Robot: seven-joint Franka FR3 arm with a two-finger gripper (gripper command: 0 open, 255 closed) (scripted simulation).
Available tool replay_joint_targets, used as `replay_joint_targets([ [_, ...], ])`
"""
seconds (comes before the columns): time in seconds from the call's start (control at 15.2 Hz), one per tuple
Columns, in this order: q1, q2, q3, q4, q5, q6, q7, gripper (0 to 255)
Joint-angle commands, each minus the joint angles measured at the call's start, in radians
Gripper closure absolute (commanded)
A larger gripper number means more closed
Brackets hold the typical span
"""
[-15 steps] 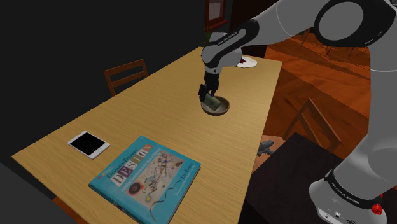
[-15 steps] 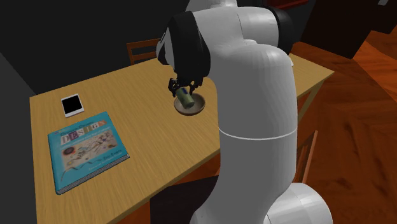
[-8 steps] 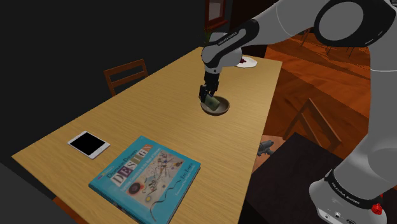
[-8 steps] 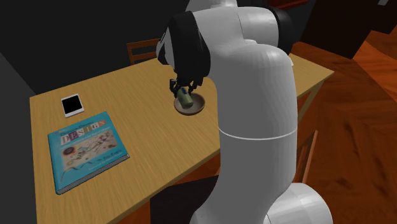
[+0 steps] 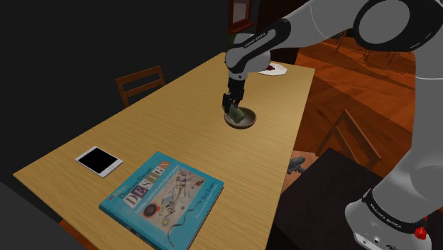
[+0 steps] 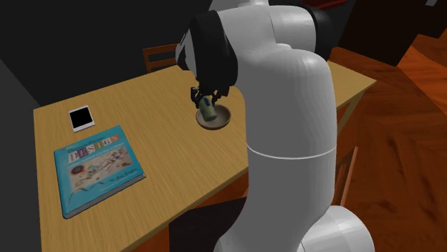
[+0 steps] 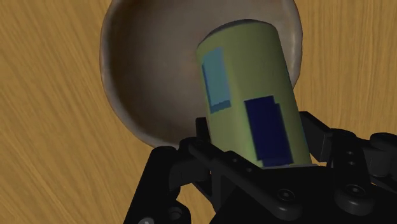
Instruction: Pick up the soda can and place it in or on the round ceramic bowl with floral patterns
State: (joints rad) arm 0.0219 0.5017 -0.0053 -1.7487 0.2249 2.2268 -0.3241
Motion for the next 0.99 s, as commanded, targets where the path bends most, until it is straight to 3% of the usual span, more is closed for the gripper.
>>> replay_joint_targets([
  [0.0,0.000,-0.015,-0.001,0.006,-0.003,-0.021,0.004,255],
  [0.92,0.001,-0.102,-0.008,0.070,-0.021,-0.169,0.035,255],
])
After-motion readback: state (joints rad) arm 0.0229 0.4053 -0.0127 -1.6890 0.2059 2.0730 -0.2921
